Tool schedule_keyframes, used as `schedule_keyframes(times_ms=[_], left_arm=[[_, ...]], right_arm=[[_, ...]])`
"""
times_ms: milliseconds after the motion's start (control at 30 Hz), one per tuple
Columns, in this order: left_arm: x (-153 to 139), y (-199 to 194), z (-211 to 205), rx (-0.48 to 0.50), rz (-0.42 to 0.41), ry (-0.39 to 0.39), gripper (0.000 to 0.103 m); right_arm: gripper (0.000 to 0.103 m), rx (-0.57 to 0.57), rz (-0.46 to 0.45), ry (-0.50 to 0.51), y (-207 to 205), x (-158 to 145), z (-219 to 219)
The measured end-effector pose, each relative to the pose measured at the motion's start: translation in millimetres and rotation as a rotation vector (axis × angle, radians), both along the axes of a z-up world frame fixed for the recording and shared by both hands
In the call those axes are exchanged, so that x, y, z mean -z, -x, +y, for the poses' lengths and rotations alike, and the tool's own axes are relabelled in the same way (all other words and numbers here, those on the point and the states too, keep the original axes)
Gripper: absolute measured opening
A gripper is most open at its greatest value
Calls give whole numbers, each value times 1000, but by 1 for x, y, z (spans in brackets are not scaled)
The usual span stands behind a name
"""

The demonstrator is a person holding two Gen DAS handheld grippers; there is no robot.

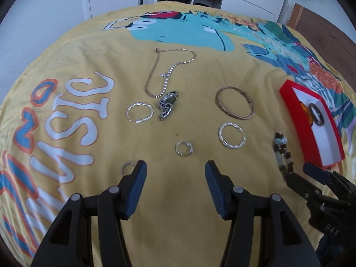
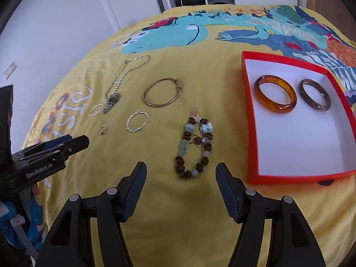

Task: Organize jewelry
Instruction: 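Grasp the silver ring with the left tool while the right tool grasps the beaded bracelet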

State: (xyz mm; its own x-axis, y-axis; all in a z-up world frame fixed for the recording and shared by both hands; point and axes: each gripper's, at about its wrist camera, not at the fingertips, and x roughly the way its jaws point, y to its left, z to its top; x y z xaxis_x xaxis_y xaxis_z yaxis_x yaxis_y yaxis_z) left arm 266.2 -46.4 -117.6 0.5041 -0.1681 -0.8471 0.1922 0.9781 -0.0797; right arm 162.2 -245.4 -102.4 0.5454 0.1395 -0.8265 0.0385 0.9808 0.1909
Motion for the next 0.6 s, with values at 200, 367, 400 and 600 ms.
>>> schedule_keyframes(times_ms=[200,367,400,600], left_arm=[[15,-23,-2,1,16,-6,52],[30,-27,-1,1,37,0,50],[31,-27,-1,4,32,-3,49],[32,-31,0,3,30,23,38]], right_arm=[[63,28,25,30,-18,16,3],[63,72,53,31,-28,28,1],[63,76,55,34,-29,29,2],[45,81,38,24,-32,32,6]])
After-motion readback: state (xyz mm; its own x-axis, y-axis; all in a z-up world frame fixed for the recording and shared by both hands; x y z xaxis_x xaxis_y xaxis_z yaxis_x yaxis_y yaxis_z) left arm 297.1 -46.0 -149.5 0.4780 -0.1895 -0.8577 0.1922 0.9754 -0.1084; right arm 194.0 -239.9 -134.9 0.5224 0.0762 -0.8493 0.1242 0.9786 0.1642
